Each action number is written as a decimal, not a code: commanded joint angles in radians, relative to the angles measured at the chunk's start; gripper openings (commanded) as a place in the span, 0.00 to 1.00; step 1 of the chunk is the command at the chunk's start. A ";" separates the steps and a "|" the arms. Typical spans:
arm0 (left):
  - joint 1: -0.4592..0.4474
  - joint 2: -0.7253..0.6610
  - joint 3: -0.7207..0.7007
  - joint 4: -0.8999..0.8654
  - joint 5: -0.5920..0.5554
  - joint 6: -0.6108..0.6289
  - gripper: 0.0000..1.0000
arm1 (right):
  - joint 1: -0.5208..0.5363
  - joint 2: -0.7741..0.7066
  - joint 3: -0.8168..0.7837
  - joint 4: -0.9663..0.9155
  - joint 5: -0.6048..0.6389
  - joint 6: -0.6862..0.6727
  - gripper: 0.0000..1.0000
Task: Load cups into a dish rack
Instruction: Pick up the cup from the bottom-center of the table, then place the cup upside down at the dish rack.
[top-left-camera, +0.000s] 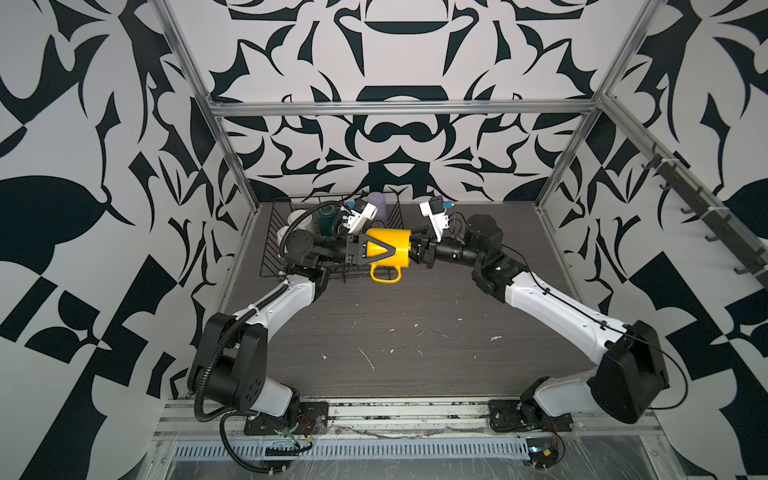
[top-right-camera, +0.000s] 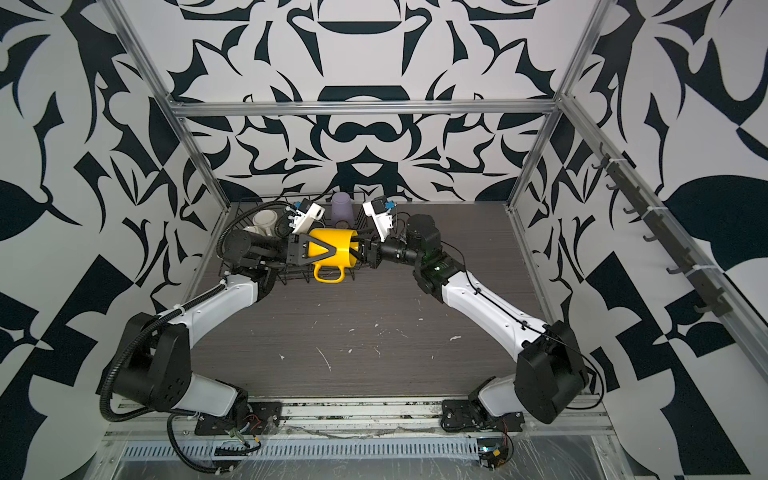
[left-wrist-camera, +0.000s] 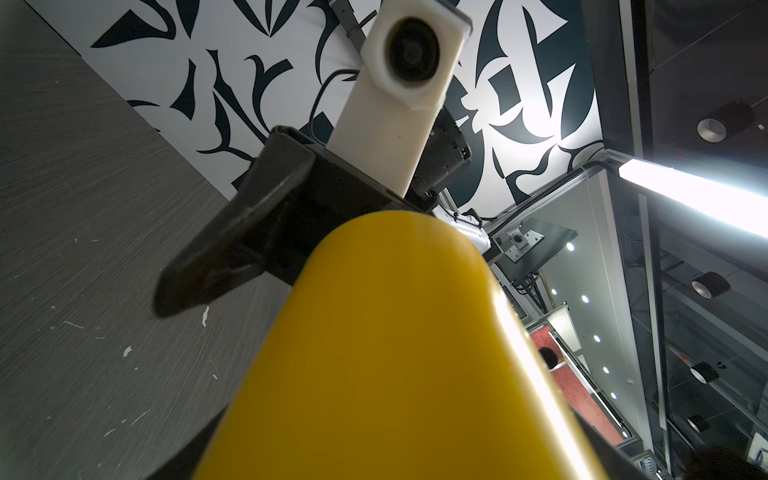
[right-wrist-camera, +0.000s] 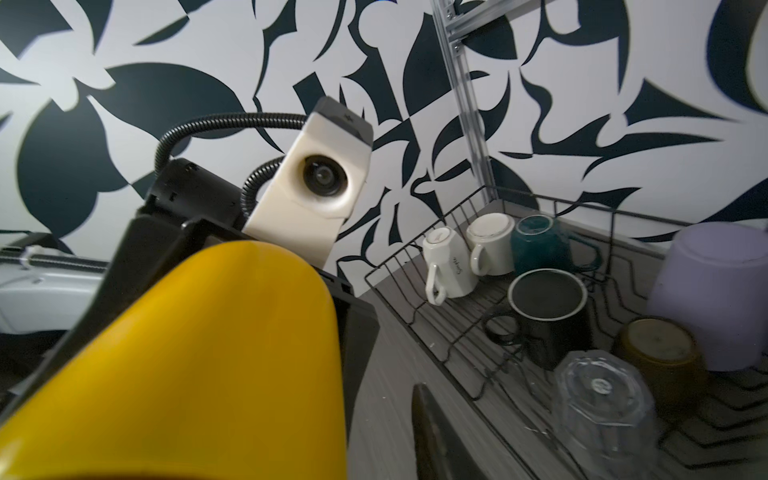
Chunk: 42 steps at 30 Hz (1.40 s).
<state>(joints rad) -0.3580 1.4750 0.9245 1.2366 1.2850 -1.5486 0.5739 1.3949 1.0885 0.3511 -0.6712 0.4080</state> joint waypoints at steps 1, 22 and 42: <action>0.018 -0.015 0.060 0.073 -0.002 -0.021 0.00 | 0.003 -0.060 -0.031 -0.004 0.085 -0.008 0.50; 0.247 -0.261 0.116 -0.916 -0.115 0.608 0.00 | -0.008 -0.289 -0.151 -0.374 0.517 0.011 0.82; 0.278 -0.127 0.570 -2.156 -1.016 1.326 0.00 | -0.020 -0.382 -0.165 -0.651 0.714 0.021 1.00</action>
<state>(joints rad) -0.0834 1.3327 1.4322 -0.8204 0.4244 -0.2920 0.5594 1.0321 0.9253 -0.2829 -0.0120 0.4194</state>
